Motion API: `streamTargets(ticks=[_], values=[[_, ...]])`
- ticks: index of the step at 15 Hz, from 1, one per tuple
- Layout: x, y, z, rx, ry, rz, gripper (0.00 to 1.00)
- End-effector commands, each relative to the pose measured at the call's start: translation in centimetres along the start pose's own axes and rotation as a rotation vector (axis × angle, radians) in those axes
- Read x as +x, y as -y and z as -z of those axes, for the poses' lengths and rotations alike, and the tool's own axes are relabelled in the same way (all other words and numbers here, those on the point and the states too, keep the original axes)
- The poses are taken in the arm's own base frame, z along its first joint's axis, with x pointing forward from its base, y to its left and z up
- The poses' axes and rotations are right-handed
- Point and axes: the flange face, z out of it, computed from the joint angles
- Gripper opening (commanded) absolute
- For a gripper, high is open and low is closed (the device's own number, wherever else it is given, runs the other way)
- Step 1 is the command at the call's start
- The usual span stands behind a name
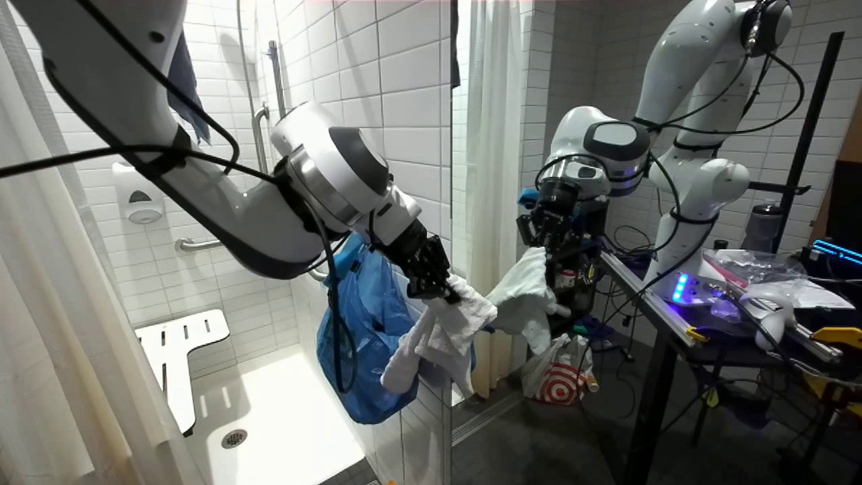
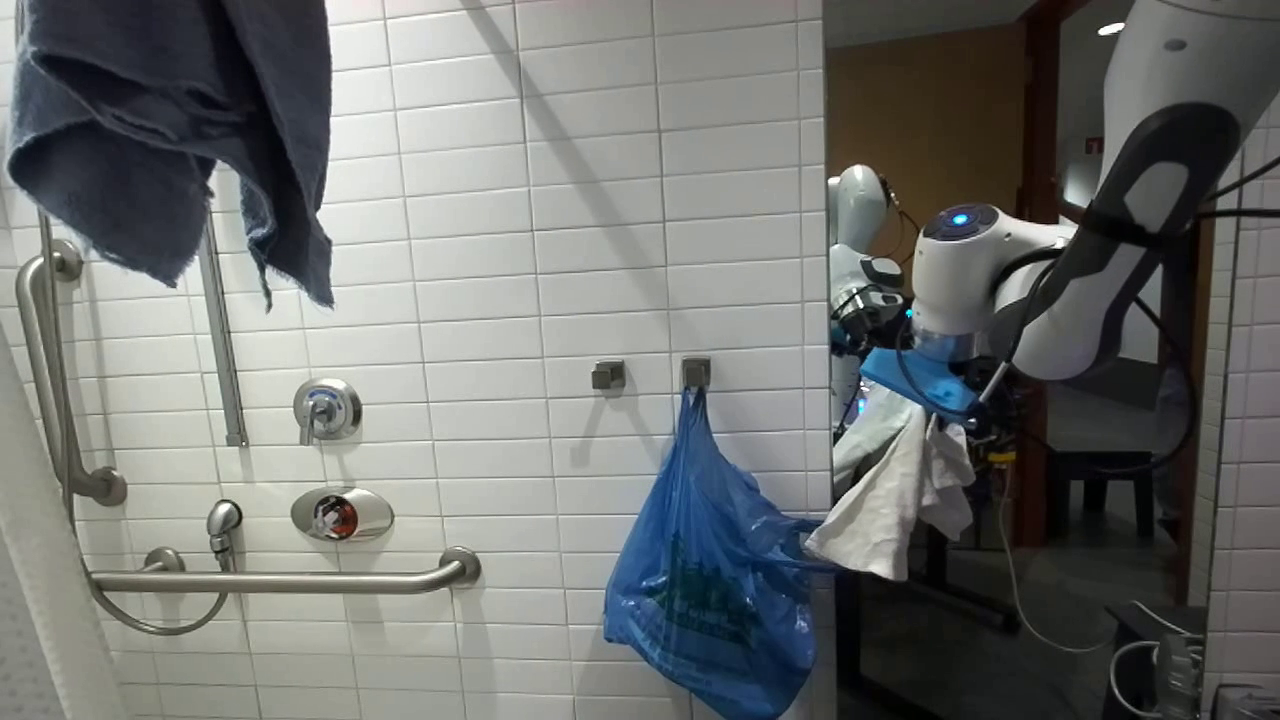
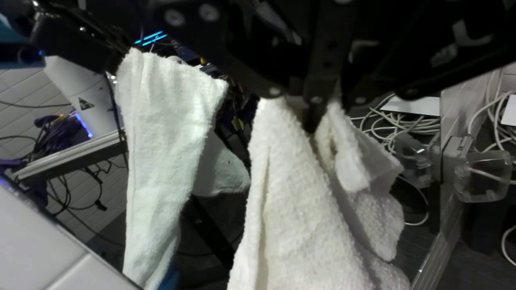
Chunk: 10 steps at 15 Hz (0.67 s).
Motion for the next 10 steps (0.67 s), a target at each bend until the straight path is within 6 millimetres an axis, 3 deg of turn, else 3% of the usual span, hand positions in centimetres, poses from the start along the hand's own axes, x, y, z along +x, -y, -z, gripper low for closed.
streamTargets(ticks=[1,8,9,10], values=[[1.1,0.4,0.6,0.023,-0.038,-0.100,0.01],[1.3,-0.4,2.6,0.133,-0.100,-0.100,0.01],[0.8,0.0,1.3,0.091,-0.088,-0.087,0.06],[0.9,0.0,1.6,0.103,-0.095,-0.088,0.06]])
